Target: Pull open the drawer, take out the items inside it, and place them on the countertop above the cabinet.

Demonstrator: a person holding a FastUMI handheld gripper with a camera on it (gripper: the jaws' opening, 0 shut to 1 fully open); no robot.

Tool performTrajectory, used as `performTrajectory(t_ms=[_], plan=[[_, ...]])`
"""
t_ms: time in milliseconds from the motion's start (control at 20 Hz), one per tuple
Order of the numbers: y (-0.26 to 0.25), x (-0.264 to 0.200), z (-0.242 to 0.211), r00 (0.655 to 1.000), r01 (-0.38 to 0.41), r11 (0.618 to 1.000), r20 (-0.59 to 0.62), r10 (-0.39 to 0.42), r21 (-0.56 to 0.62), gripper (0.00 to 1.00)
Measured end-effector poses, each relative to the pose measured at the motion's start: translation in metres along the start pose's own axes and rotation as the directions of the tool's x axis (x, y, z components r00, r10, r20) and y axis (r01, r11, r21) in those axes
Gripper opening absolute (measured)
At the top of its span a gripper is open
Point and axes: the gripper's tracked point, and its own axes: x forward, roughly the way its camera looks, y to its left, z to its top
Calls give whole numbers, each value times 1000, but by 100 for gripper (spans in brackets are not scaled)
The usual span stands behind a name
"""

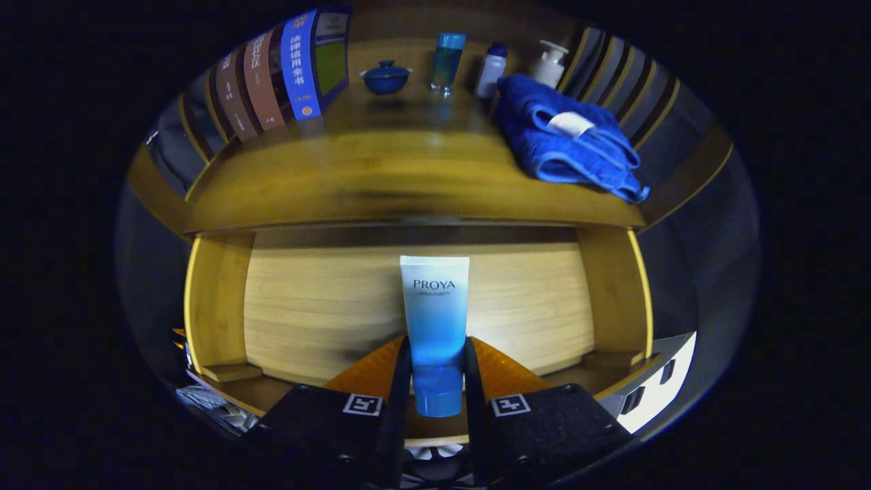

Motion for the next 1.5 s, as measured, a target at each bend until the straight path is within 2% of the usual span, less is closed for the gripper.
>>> performTrajectory(t_ms=[100, 300, 700, 850, 1250, 1300, 1500], plan=[[8, -13, 18, 999, -27, 999, 25, 26, 18, 43], [18, -20, 60, 997, -56, 998, 52, 57, -17, 43], [40, 29, 128, 991, -125, 990, 35, 128, -71, 43], [50, 46, 147, 986, -163, 984, 34, 165, -68, 43], [46, 63, 163, 986, -167, 984, 15, 169, -67, 43], [46, 64, 161, 986, -168, 983, 7, 169, -70, 45], [42, 56, 155, 988, -156, 985, -6, 156, -70, 81]])
